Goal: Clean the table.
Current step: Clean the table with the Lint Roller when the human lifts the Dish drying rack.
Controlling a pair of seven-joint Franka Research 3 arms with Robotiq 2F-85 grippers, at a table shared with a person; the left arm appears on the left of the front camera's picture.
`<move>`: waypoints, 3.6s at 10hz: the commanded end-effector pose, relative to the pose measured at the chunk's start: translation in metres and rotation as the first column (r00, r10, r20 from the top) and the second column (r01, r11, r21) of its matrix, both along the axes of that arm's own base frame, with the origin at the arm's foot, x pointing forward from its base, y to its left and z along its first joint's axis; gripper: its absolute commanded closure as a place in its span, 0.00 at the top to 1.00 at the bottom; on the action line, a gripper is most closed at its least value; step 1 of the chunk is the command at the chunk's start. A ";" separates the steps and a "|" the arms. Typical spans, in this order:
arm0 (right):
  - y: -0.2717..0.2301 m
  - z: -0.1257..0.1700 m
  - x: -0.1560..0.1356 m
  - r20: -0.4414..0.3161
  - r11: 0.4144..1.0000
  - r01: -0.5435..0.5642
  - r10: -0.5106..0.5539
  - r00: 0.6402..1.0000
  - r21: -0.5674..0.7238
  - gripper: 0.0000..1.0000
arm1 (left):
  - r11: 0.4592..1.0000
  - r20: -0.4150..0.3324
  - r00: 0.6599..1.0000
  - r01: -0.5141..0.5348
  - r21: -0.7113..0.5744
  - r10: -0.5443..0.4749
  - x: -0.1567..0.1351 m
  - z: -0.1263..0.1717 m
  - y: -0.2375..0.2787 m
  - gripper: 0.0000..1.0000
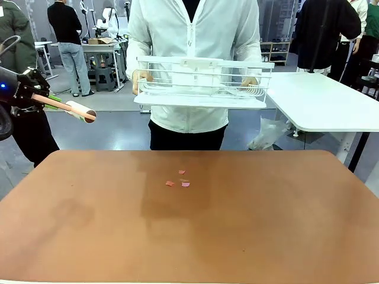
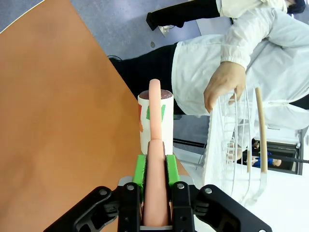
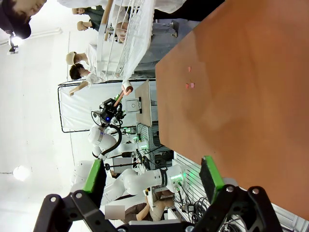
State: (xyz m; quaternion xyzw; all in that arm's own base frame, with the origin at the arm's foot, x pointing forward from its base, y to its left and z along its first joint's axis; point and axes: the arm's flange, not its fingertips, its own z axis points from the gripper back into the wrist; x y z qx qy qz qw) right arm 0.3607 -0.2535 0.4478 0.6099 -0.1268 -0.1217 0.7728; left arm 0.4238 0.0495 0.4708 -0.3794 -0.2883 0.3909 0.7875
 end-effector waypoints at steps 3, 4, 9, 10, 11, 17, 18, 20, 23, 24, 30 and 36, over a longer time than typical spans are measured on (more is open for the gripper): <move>-0.001 0.002 -0.002 0.003 1.000 -0.001 0.001 1.000 0.000 1.00 | 1.000 0.000 1.000 0.000 0.000 0.000 0.000 0.000 0.000 0.21; -0.001 0.002 -0.002 0.003 1.000 -0.001 0.001 1.000 0.000 1.00 | 0.994 0.047 0.996 0.074 0.080 -0.078 0.008 0.012 0.006 0.21; -0.001 0.002 -0.002 0.003 1.000 -0.001 0.001 1.000 0.000 1.00 | 0.760 -0.170 0.789 0.615 0.212 -0.591 0.082 0.001 -0.023 0.21; -0.001 0.002 -0.002 0.003 1.000 -0.001 0.001 1.000 0.000 1.00 | 0.716 -0.222 0.744 0.668 0.205 -0.630 0.091 -0.011 -0.028 0.21; -0.001 0.002 -0.002 0.003 1.000 -0.001 0.001 1.000 0.000 1.00 | 0.664 -0.250 0.691 0.722 0.196 -0.678 0.097 -0.022 -0.030 0.21; -0.001 0.002 -0.002 0.003 1.000 -0.001 0.001 1.000 0.000 1.00 | 0.636 -0.292 0.657 0.751 0.177 -0.695 0.101 -0.055 -0.039 0.21; -0.001 0.002 -0.002 0.003 1.000 -0.001 0.001 1.000 0.000 1.00 | 0.636 -0.292 0.657 0.751 0.177 -0.695 0.101 -0.055 -0.039 0.21; -0.001 0.002 -0.002 0.003 1.000 -0.001 0.001 1.000 0.000 1.00 | 0.636 -0.292 0.657 0.751 0.177 -0.695 0.101 -0.055 -0.039 0.21; -0.001 0.002 -0.002 0.003 1.000 -0.001 0.001 1.000 0.000 1.00 | 0.620 -0.277 0.632 0.772 0.141 -0.724 0.116 -0.072 -0.049 0.21; -0.001 0.002 -0.002 0.003 1.000 -0.001 0.001 1.000 0.000 1.00 | 0.617 -0.296 0.621 0.778 0.118 -0.726 0.125 -0.081 -0.051 0.21; -0.001 0.002 -0.002 0.003 1.000 -0.001 0.001 1.000 0.000 1.00 | 0.552 -0.324 0.541 0.831 0.065 -0.776 0.142 -0.117 -0.078 0.21; -0.001 0.002 -0.002 0.003 1.000 -0.001 0.001 1.000 0.000 1.00 | 0.566 -0.312 0.549 0.823 0.043 -0.775 0.165 -0.139 -0.102 0.21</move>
